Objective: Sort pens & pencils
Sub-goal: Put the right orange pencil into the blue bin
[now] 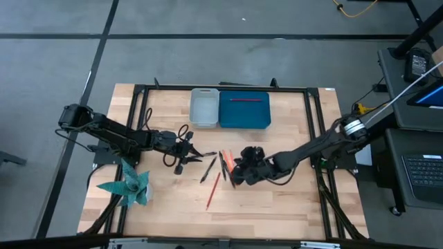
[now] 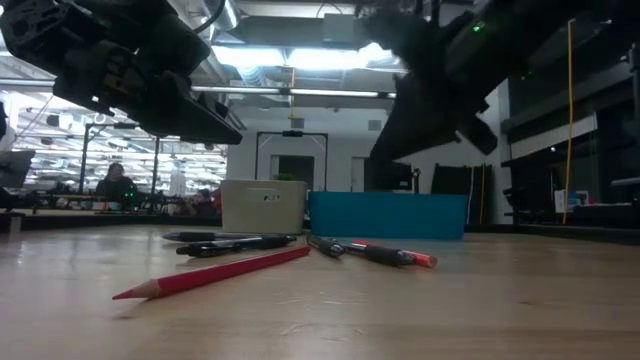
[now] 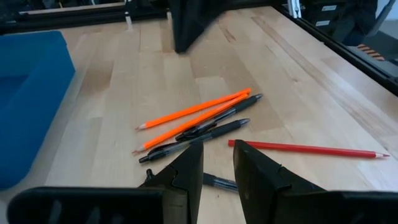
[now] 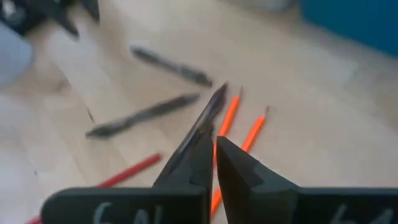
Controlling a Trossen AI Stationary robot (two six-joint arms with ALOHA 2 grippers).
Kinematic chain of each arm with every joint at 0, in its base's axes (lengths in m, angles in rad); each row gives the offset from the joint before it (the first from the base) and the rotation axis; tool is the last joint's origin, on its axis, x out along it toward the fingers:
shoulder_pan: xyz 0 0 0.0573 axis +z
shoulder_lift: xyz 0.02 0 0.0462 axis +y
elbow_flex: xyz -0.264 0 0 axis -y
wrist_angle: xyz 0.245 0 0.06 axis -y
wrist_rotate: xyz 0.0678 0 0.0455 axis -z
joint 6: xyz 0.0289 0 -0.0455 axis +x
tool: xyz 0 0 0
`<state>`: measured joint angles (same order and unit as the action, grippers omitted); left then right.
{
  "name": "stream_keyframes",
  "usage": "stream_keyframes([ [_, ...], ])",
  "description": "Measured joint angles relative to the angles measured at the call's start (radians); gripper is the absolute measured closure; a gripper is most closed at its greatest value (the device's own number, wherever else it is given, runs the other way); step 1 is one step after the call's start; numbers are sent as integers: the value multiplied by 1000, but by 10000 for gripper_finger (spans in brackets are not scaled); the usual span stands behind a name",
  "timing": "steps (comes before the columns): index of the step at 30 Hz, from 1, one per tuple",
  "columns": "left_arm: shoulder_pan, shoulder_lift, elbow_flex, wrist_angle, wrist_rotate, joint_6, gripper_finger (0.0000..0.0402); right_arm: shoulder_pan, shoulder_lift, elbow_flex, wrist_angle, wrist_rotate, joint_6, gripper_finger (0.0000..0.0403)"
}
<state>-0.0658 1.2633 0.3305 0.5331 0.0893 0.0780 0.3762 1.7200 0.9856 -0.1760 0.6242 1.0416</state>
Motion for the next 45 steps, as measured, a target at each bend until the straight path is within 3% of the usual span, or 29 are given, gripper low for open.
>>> stream_keyframes([
  [7, 0, 0, 0, -1, 0, -20, 319, -24, 96, 151, -181, -104, 40, 380],
  [14, 0, 0, 0, -6, 0, -17, 319, -41, 180, 379, -588, -197, 180, 379],
  [17, 0, 0, 0, -10, 0, -17, 319, -54, 221, 443, -655, -253, 184, 379],
  [25, 0, 0, 0, -10, 0, -17, 319, -61, 267, 489, -621, -310, -24, 379],
  [34, 0, 0, 0, -19, 1, -17, 319, -66, 267, 489, -459, -308, -38, 379],
  [45, 0, 0, 0, -25, 1, -17, 319, -92, 267, 489, -481, -331, -78, 379],
])
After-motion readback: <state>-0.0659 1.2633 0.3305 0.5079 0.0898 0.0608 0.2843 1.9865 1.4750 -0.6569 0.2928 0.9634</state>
